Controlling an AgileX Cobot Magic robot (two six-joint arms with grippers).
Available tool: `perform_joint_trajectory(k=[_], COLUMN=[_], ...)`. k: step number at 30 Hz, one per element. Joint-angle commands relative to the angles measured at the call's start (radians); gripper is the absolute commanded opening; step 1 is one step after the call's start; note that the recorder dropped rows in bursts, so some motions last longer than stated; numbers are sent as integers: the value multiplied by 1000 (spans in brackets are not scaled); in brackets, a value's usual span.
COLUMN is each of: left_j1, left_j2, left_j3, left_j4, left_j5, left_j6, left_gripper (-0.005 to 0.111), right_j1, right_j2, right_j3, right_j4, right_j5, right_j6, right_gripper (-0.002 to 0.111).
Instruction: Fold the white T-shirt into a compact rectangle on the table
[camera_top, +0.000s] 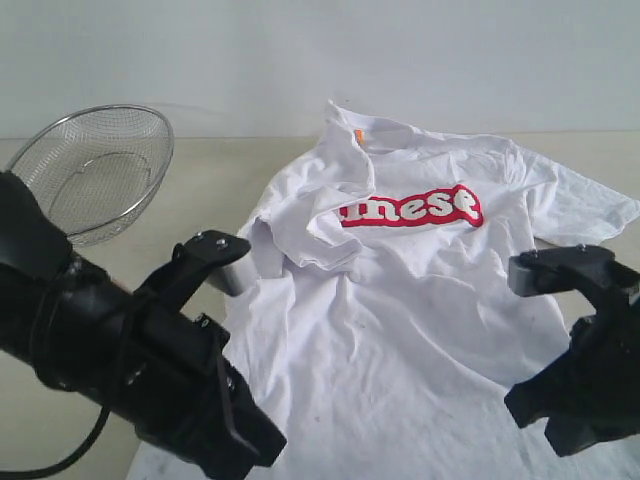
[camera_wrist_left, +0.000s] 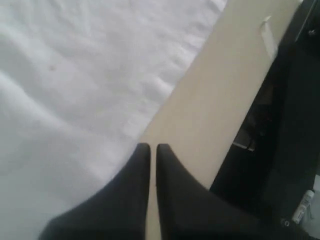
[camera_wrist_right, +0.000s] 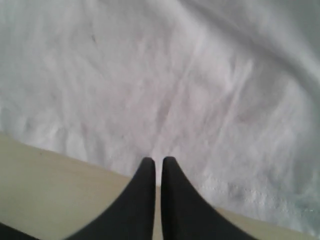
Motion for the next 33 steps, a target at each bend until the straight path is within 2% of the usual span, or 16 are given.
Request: perform_joint_trajectory(k=[1,6,16,25,33], left_j1=[-10,-10,-10,-10,-10], left_j2=[-8,15,119,175,174], left_j3=[66,115,120,120,120], left_j4=[12,12,41,59,97], left_j5=[-80,-140,-205,-207,-139], left_j6=[-31,-42,-74,-82,-113], left_gripper=[4,4,4,4,4], right_j1=[3,3,1,1,1], right_j2=[-8,-6,136,223,223], right_j3=[42,42,42,42,42], right_j4=[-14,-34,-142,-138,-149], right_j5=[-84,-151,-211,-126,31], right_j6=[36,74,165,156,132], right_gripper=[0,0,0,0,0])
